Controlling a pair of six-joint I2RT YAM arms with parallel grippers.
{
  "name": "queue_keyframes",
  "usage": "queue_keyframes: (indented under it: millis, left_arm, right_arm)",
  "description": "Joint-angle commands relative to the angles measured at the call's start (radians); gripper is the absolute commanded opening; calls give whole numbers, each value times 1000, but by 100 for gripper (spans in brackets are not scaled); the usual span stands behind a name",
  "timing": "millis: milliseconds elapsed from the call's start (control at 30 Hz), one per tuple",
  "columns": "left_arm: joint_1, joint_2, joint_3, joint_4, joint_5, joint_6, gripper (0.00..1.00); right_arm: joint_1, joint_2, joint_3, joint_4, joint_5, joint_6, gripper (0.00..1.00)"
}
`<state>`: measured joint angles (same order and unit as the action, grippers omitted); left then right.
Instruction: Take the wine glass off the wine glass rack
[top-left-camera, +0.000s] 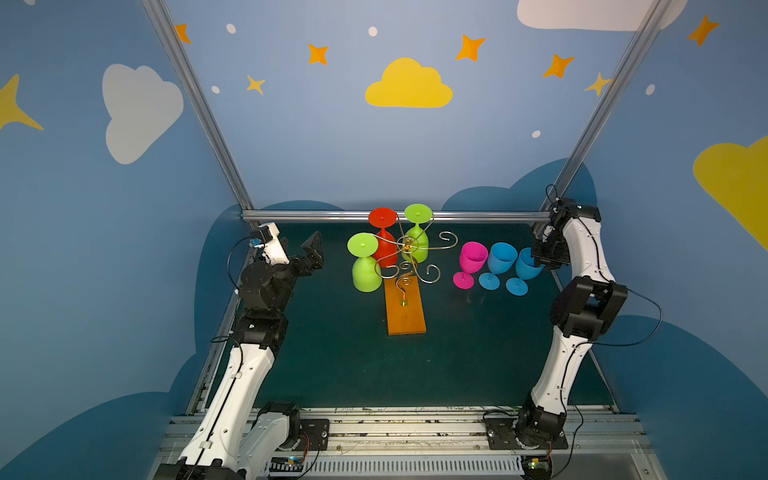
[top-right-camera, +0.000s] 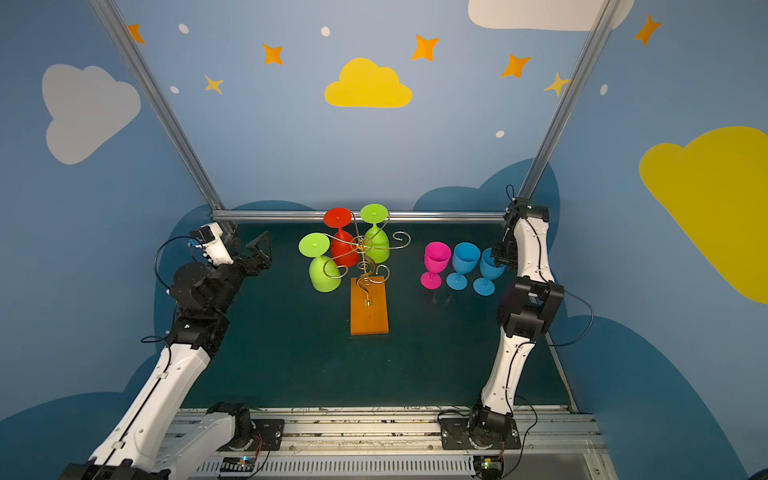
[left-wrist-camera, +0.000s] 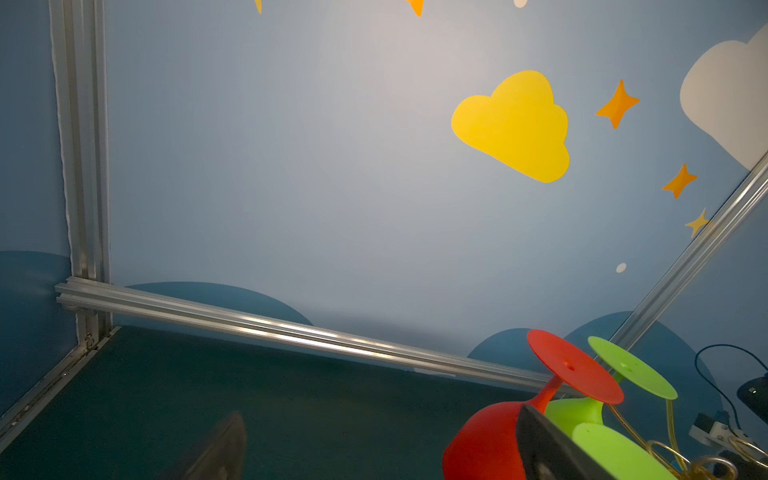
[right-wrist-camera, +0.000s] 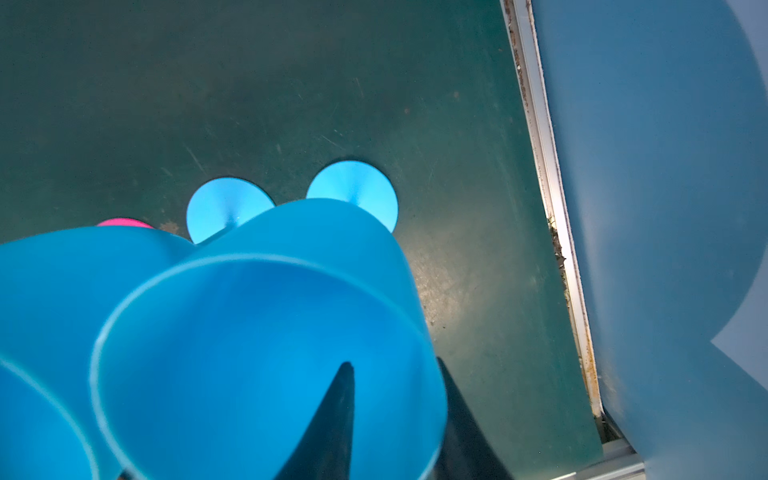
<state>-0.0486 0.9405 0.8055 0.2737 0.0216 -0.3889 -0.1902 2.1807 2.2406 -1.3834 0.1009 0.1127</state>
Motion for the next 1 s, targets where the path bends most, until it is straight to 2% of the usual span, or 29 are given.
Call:
queue_keyframes:
  millis: [0,333,433,533,600,633,700,833,967]
  left_arm:
    - [1,-1,-6,-1,-9,13,100]
    - [1,1,-9,1,-16,-12,100]
    - [0,6,-11,-17,-52,-51,100]
    - [3,24,8,-67,-54,-94,99]
    - [10,48,42,-107,-6,-131,99]
    - [14,63,63,-132,28,-152,99]
    - [34,88,101,-184,107,-213,97]
    - [106,113,115,-183,387,-408,91]
    - [165,139,135,-145,632,-553,82]
  right_arm:
    - [-11,-76,26,-19,-33,12,36]
    - [-23,-303,-39,24,-97,36,43]
    - [-16,-453,-191,117,-172,47,44]
    - [-15,-658,-422,298,-338,35,45]
    - [-8,-820,-609,476,-433,43,48]
    - [-5,-909,-726,600,-456,101,51]
    - [-3,-1063,-879,752,-504,160,61]
    - [3,-1229,-965,768,-588,175,73]
    - [12,-1305,-1015,733,-648,175,75]
